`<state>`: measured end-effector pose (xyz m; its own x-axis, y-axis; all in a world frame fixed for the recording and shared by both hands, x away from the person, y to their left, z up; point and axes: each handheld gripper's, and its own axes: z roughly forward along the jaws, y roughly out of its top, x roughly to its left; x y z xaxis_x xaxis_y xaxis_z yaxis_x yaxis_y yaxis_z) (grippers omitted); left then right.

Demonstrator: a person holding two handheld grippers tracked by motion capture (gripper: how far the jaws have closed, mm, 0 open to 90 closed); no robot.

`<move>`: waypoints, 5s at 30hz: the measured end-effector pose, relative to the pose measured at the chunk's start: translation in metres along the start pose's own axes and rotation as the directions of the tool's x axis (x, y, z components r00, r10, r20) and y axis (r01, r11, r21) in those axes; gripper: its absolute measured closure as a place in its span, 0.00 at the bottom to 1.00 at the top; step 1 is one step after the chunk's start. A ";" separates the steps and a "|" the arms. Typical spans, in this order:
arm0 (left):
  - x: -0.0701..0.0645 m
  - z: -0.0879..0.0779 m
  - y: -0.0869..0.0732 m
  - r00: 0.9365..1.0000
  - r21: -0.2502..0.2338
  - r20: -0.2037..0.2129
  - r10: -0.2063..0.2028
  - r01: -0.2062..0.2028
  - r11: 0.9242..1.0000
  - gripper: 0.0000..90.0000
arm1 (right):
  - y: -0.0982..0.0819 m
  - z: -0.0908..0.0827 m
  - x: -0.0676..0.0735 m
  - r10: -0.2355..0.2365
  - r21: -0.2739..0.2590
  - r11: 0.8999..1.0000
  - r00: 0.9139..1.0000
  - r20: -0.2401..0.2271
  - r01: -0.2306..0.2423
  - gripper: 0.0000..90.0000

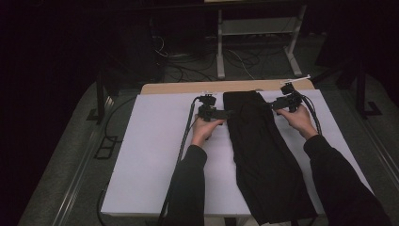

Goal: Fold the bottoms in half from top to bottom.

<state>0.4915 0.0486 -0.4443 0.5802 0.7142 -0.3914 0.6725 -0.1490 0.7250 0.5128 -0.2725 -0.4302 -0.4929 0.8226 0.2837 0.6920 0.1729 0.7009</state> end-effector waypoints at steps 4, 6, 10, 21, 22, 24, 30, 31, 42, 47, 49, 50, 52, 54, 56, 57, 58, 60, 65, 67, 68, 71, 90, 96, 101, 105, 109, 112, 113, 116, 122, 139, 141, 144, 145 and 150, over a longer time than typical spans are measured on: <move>0.001 0.005 -0.002 1.000 0.013 0.006 -0.008 0.008 1.000 0.00 | 0.000 -0.001 -0.001 0.009 0.022 1.000 1.000 0.005 -0.009 0.06; 0.000 0.006 -0.003 1.000 0.009 0.008 -0.015 0.015 1.000 0.00 | -0.001 0.001 -0.002 0.025 0.035 0.999 1.000 -0.001 -0.025 0.06; -0.001 0.009 -0.003 1.000 0.009 0.001 -0.027 0.027 1.000 0.06 | -0.004 0.006 -0.006 0.053 0.055 0.997 0.999 -0.004 -0.053 0.11; 0.000 0.016 -0.007 0.998 0.031 -0.002 -0.057 0.057 0.998 0.23 | -0.009 0.017 -0.006 0.064 0.092 0.994 0.998 0.008 -0.064 0.23; -0.001 0.017 -0.007 0.998 0.029 -0.006 -0.058 0.058 0.998 0.25 | -0.009 0.018 -0.006 0.069 0.093 0.993 0.998 0.014 -0.070 0.26; -0.001 0.018 -0.007 0.998 0.027 -0.012 -0.060 0.061 0.998 0.29 | -0.010 0.019 -0.007 0.079 0.094 0.992 0.997 0.009 -0.080 0.35; -0.003 0.017 -0.007 0.997 0.046 -0.045 -0.059 0.061 0.997 0.48 | -0.012 0.020 -0.007 0.096 0.074 0.993 0.995 0.006 -0.096 0.58; -0.003 0.017 -0.007 0.997 0.046 -0.057 -0.053 0.055 0.997 0.52 | -0.013 0.020 -0.007 0.094 0.072 0.993 0.996 0.005 -0.095 0.62; -0.002 0.023 -0.010 0.992 0.035 -0.054 -0.111 0.113 0.993 0.89 | -0.015 0.022 -0.003 0.107 0.084 0.991 0.994 0.001 -0.107 0.87; -0.002 0.024 -0.011 0.992 0.029 -0.044 -0.119 0.121 0.992 0.96 | -0.012 0.016 0.003 0.085 0.087 0.993 0.996 0.006 -0.085 0.92; -0.003 0.022 -0.010 0.993 0.026 -0.050 -0.111 0.112 0.993 0.96 | -0.011 0.014 0.004 0.082 0.083 0.993 0.997 0.000 -0.082 0.92; -0.004 0.021 -0.009 0.993 0.023 -0.047 -0.108 0.109 0.994 0.97 | -0.010 0.012 0.005 0.084 0.081 0.993 0.996 -0.004 -0.083 0.92; -0.005 0.019 -0.008 0.994 0.019 -0.043 -0.104 0.105 0.994 0.97 | -0.010 0.010 0.005 0.090 0.075 0.993 0.996 -0.015 -0.088 0.92; -0.007 0.017 -0.006 0.994 0.014 -0.035 -0.102 0.103 0.995 0.97 | -0.009 0.007 0.006 0.091 0.071 0.993 0.996 -0.021 -0.089 0.92; -0.008 0.015 -0.005 0.994 0.010 -0.026 -0.103 0.104 0.995 0.97 | -0.009 0.005 0.007 0.092 0.067 0.994 0.995 -0.027 -0.090 0.92; -0.008 0.014 -0.005 0.994 0.009 -0.026 -0.102 0.102 0.995 0.97 | -0.009 0.004 0.007 0.093 0.065 0.994 0.995 -0.027 -0.091 0.92; -0.009 0.013 -0.005 0.995 0.010 -0.026 -0.097 0.097 0.995 0.97 | -0.009 0.003 0.007 0.092 0.059 0.994 0.995 -0.028 -0.090 0.92; -0.009 0.012 -0.004 0.995 0.012 -0.023 -0.094 0.095 0.995 0.97 | -0.008 0.000 0.008 0.094 0.054 0.994 0.995 -0.037 -0.092 0.92; -0.011 0.008 -0.002 0.996 0.014 -0.012 -0.085 0.085 0.996 0.97 | -0.007 -0.007 0.009 0.092 0.041 0.995 0.995 -0.046 -0.090 0.92; -0.012 0.005 -0.002 0.996 0.009 0.004 -0.090 0.090 0.996 0.97 | -0.007 -0.010 0.009 0.095 0.034 0.995 0.994 -0.054 -0.093 0.92; -0.012 0.004 -0.002 0.996 0.008 0.010 -0.091 0.091 0.996 0.97 | -0.008 -0.011 0.009 0.095 0.030 0.995 0.994 -0.056 -0.093 0.92; -0.013 0.000 -0.002 0.996 -0.001 0.017 -0.087 0.087 0.996 0.97 | -0.010 -0.014 0.010 0.097 0.021 0.995 0.993 -0.065 -0.096 0.92; -0.036 -0.023 -0.012 0.998 -0.037 0.062 -0.028 0.031 0.999 0.97 | -0.040 -0.053 0.027 0.073 -0.069 0.994 0.986 -0.148 -0.084 0.92; -0.043 -0.027 -0.016 0.997 -0.041 0.073 -0.004 0.007 0.999 0.97 | -0.047 -0.063 0.027 0.072 -0.092 0.992 0.983 -0.169 -0.089 0.92; -0.048 -0.032 -0.016 0.996 -0.057 0.082 -0.015 0.020 0.998 0.97 | -0.052 -0.068 0.025 0.102 -0.095 0.988 0.974 -0.202 -0.123 0.92; -0.054 -0.034 -0.019 0.995 -0.064 0.097 -0.005 0.011 0.998 0.97 | -0.055 -0.073 0.028 0.102 -0.100 0.987 0.972 -0.213 -0.125 0.92; -0.057 -0.037 -0.023 0.994 -0.065 0.105 0.004 0.003 0.998 0.97 | -0.059 -0.077 0.030 0.098 -0.106 0.987 0.972 -0.215 -0.123 0.92; -0.058 -0.039 -0.026 0.994 -0.064 0.111 0.008 -0.001 0.998 0.97 | -0.062 -0.077 0.030 0.102 -0.104 0.986 0.970 -0.220 -0.127 0.92; -0.058 -0.040 -0.027 0.993 -0.063 0.113 0.013 -0.006 0.998 0.97 | -0.063 -0.077 0.029 0.102 -0.103 0.987 0.970 -0.220 -0.127 0.92; -0.060 -0.044 -0.027 0.994 -0.063 0.109 0.018 -0.011 0.998 0.97 | -0.065 -0.080 0.030 0.111 -0.106 0.985 0.968 -0.226 -0.138 0.92; -0.068 -0.052 -0.028 0.991 -0.049 0.127 0.046 -0.040 0.998 0.97 | -0.072 -0.089 0.034 0.104 -0.112 0.985 0.967 -0.234 -0.133 0.92; -0.080 -0.065 -0.044 0.980 -0.046 0.189 0.068 -0.060 0.997 0.97 | -0.088 -0.103 0.042 0.087 -0.094 0.989 0.967 -0.241 -0.112 0.92; -0.082 -0.067 -0.047 0.979 -0.053 0.191 0.076 -0.067 0.996 0.97 | -0.089 -0.104 0.043 0.083 -0.092 0.990 0.966 -0.244 -0.108 0.92; -0.085 -0.069 -0.054 0.976 -0.055 0.204 0.078 -0.068 0.996 0.97 | -0.091 -0.106 0.045 0.082 -0.084 0.991 0.966 -0.246 -0.105 0.92; -0.086 -0.070 -0.055 0.976 -0.052 0.203 0.080 -0.071 0.996 0.97 | -0.092 -0.107 0.045 0.082 -0.082 0.991 0.966 -0.246 -0.105 0.92; -0.089 -0.076 -0.061 0.975 -0.054 0.201 0.096 -0.087 0.995 0.97 | -0.100 -0.111 0.049 0.069 -0.065 0.994 0.966 -0.248 -0.088 0.92</move>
<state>0.3641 0.0462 -0.4102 0.7227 0.5446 -0.4256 0.5934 -0.1733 0.7860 0.3613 -0.3098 -0.4139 -0.5593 0.6721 0.4853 0.6967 0.0639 0.7145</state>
